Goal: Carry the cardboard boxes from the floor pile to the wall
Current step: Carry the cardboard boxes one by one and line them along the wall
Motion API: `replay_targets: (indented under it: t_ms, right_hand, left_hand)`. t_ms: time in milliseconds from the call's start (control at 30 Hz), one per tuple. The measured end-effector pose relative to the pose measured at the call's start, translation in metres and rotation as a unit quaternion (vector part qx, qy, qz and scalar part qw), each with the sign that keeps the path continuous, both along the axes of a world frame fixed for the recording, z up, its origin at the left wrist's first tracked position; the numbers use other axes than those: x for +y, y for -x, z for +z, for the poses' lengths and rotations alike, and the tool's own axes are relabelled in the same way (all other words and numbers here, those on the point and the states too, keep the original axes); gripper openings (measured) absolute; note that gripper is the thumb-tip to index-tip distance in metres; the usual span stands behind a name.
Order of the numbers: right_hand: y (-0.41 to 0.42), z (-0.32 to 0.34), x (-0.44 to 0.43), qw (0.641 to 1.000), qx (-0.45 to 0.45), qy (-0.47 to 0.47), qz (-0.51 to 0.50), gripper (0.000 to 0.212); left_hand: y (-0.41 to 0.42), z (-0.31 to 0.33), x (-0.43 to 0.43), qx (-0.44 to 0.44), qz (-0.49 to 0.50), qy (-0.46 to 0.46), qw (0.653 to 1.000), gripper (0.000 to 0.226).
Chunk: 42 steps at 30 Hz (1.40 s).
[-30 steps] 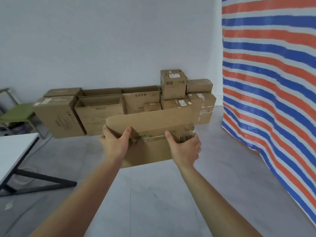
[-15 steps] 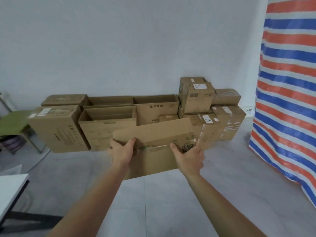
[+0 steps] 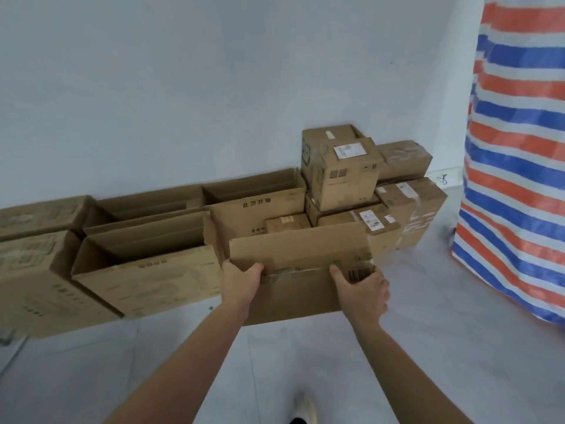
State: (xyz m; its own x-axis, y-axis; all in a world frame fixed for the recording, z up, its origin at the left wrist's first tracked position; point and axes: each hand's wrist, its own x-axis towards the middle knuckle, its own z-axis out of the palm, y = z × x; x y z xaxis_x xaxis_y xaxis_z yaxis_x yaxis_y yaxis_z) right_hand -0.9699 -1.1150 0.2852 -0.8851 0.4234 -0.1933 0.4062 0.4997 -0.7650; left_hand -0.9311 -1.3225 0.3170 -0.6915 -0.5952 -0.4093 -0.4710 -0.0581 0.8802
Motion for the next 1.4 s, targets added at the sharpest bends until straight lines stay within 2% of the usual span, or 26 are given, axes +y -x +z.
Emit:
replay_targets:
  t_ms: [133,233,367,467,600,767,900,1000,1133,1267,1333,1400]
  right_hand:
    - [0.110,-0.001,-0.026,0.999,-0.028,0.016,0.019,0.100]
    - [0.181,0.006,-0.047,0.998,-0.020,0.026,0.050,0.102]
    - [0.255,0.007,-0.070,0.994,-0.020,0.037,0.099,0.099]
    - [0.312,-0.007,-0.089,0.991,-0.026,0.050,0.121,0.094]
    - [0.371,-0.049,-0.112,0.988,-0.090,0.053,0.113,0.091]
    - [0.432,-0.101,-0.133,0.975,-0.207,0.058,0.054,0.098]
    - [0.466,-0.141,-0.139,0.958,-0.274,0.085,0.001,0.102]
    - [0.472,-0.167,-0.138,0.945,-0.304,0.113,-0.026,0.102]
    - [0.491,-0.209,-0.129,0.926,-0.321,0.171,-0.105,0.079]
    - [0.520,-0.241,-0.138,0.917,-0.284,0.247,-0.136,0.050]
    - [0.530,-0.253,-0.146,0.902,-0.300,0.286,-0.122,0.044]
    - [0.537,-0.268,-0.147,0.883,-0.355,0.286,-0.111,0.039]
  left_hand:
    - [0.097,0.002,-0.025,-0.008,0.000,0.021,1.000,0.065]
    - [0.159,0.011,-0.048,-0.012,0.010,0.073,0.997,0.072]
    - [0.232,0.014,-0.078,-0.032,0.032,0.095,0.994,0.073]
    - [0.286,-0.002,-0.102,-0.046,0.023,0.102,0.993,0.075]
    - [0.361,-0.046,-0.136,-0.084,-0.006,0.097,0.992,0.073]
    - [0.465,-0.104,-0.176,-0.151,-0.121,0.084,0.977,0.063]
    - [0.548,-0.151,-0.183,-0.253,-0.210,0.153,0.932,0.073]
    - [0.596,-0.180,-0.174,-0.245,-0.283,0.177,0.910,0.072]
    - [0.660,-0.213,-0.149,-0.189,-0.376,0.220,0.880,0.071]
    - [0.696,-0.239,-0.127,-0.103,-0.360,0.203,0.905,0.079]
    - [0.699,-0.255,-0.125,-0.126,-0.368,0.197,0.900,0.081]
    - [0.692,-0.275,-0.127,-0.166,-0.402,0.184,0.881,0.073]
